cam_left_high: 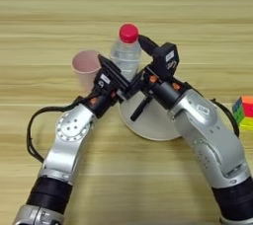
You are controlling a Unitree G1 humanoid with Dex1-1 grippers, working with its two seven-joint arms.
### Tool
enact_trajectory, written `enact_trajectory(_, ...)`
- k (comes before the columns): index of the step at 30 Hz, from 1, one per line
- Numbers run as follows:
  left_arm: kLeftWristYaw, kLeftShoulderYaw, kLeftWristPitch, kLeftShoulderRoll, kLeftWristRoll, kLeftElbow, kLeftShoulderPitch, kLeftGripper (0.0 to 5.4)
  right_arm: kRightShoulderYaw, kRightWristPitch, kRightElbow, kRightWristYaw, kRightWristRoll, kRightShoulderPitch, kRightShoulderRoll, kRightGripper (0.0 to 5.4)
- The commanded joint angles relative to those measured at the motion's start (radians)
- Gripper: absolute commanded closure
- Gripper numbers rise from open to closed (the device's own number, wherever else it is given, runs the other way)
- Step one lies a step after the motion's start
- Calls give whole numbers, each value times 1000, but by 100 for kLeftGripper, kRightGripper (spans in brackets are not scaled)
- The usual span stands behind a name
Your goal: Move the objects on the table
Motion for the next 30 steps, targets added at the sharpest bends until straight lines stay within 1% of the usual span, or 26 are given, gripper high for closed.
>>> enact_trajectory(1,1,15,-9,-3,-17,7,-41,220,18,8,-58,16,13,20,-14,0)
enact_trajectory(6,-2,19,-11,-3,-16,4,-40,220,-6,-3,-45,6,-4,13,-18,0)
enact_trajectory(9,-2,23,-7,-1,-17,-13,-33,220,-31,-44,-31,-25,-58,0,-26,0)
enact_trajectory(12,-2,25,-5,3,-19,-39,-22,220,-58,-82,-21,-45,-85,-7,-26,0)
enact_trajectory(14,-2,26,-1,5,-22,-62,-15,220,-80,-92,-17,-52,-83,-9,-25,0)
enact_trajectory(19,-4,31,22,15,-31,-136,11,220,-157,-107,-27,-68,-48,-14,-25,0)
enact_trajectory(24,-5,45,49,26,-53,-201,30,220,-232,-110,-37,-82,-18,-22,-33,0)
enact_trajectory(27,-2,56,61,35,-62,-230,38,220,-255,-110,-36,-88,-8,-26,-35,0)
enact_trajectory(30,1,72,72,45,-69,-252,45,220,-262,-109,-32,-90,-4,-26,-34,0)
